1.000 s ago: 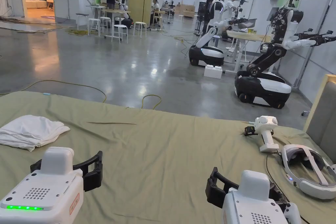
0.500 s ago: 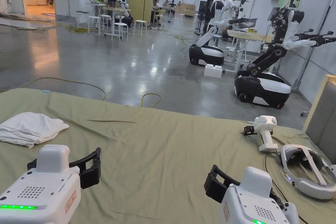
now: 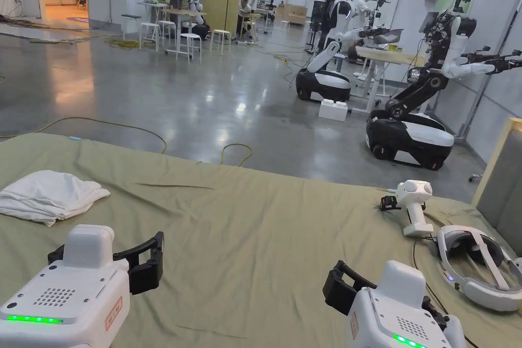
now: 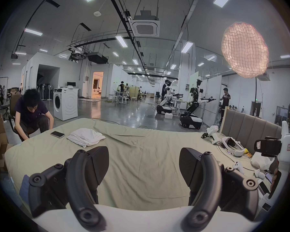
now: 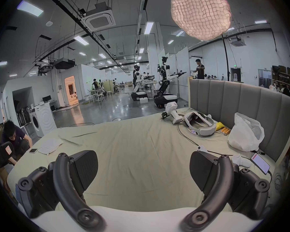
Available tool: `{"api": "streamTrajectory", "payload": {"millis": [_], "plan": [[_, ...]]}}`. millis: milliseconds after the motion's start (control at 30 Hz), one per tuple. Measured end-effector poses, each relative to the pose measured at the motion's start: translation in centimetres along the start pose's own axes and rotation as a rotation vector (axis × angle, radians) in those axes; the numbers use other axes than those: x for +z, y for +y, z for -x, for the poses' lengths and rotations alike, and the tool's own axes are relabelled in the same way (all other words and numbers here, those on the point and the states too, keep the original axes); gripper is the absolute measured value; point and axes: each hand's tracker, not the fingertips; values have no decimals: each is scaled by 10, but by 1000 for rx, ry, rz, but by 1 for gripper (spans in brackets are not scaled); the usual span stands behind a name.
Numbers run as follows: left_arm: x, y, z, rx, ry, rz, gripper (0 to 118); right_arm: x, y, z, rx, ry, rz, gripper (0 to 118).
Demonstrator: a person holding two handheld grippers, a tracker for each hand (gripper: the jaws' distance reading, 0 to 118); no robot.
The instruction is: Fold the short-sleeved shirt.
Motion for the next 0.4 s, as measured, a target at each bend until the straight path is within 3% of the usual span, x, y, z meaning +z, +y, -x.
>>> {"api": "streamTrajectory", "payload": {"millis": [267, 400], "plan": [[-2, -7, -1, -15, -11, 41, 92, 0, -6, 2, 16, 1, 0, 111], [-2, -10, 0, -17, -14, 53, 92, -2, -5, -3, -19, 47, 31, 111]]}}
